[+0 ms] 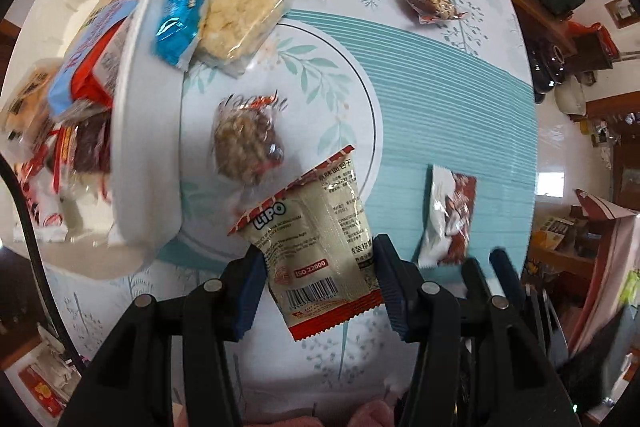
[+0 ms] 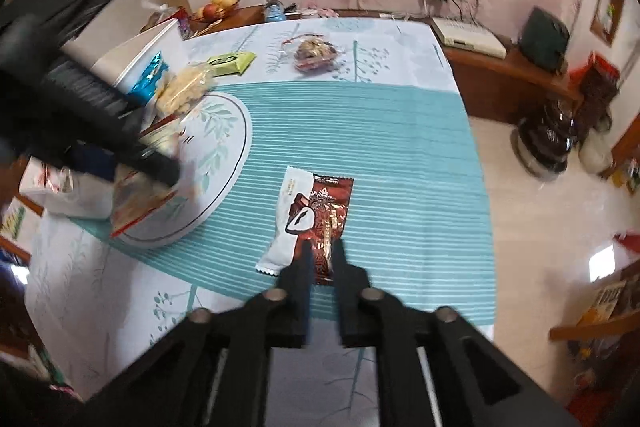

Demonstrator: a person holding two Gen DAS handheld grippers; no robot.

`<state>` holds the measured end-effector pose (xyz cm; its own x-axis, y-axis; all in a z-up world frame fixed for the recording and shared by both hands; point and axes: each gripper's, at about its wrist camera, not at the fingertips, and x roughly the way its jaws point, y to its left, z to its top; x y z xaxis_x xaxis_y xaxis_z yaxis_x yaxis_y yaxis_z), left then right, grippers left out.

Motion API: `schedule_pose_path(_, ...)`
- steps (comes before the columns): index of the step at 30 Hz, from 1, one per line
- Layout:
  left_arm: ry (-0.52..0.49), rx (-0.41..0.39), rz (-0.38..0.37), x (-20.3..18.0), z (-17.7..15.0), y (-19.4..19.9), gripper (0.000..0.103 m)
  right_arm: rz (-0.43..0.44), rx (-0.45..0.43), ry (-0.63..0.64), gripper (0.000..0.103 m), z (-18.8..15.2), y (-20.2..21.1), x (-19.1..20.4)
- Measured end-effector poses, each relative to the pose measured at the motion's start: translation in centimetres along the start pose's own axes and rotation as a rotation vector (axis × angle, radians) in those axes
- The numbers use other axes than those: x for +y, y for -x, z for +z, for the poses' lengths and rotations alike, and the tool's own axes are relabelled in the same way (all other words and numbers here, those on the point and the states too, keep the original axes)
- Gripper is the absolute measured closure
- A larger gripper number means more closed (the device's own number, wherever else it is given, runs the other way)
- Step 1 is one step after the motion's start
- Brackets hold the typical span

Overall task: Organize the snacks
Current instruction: 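Grasp the LIPO bag with the left gripper while the right grasps the chocolate packet, then carry the LIPO bag and chocolate packet over the tray with both grippers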

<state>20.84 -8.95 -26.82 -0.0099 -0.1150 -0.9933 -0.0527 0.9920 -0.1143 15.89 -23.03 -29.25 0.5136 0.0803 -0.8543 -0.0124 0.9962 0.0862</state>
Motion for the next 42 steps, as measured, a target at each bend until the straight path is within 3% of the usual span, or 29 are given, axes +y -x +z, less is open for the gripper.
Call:
schedule_pose_path(1,-0.004,-0.001,-0.004,0.7,-0.3,0.5,0.052,-0.005,0.002,-0.018,0.065,0.1,-0.3,-0.1)
schedule_pose_path(2,-0.012,-0.007,-0.011,0.8,-0.8,1.0,0.052,-0.005,0.004,-0.027,0.061,0.0,-0.4,0.0)
schedule_pose_path(7,-0.053,-0.053,-0.023,1.2,-1.5,3.5,0.052,0.011,0.061,-0.053,0.061,0.4,-2.0,0.6)
schedule_pose_path(12,-0.07,-0.091,-0.035,3.6,-2.8,6.4,0.052,-0.036,0.091,-0.063,0.061,0.7,-3.2,1.5)
schedule_pose_path(20,-0.099,-0.148,-0.016,5.0,-3.0,8.3,0.052,-0.077,0.126,-0.087,0.051,1.5,-4.3,2.1)
schedule_pose_path(29,-0.068,-0.201,0.005,9.3,-3.4,11.0,0.052,-0.165,0.119,-0.07,0.054,2.2,-5.1,3.1)
schedule_pose_path(32,-0.058,-0.21,0.013,10.8,-3.3,11.4,0.052,-0.157,0.109,-0.084,0.061,2.2,-5.0,3.0)
schedule_pose_path(42,-0.034,-0.236,0.047,16.1,-3.3,12.4,0.052,-0.116,0.092,-0.191,0.066,1.9,-4.0,3.4)
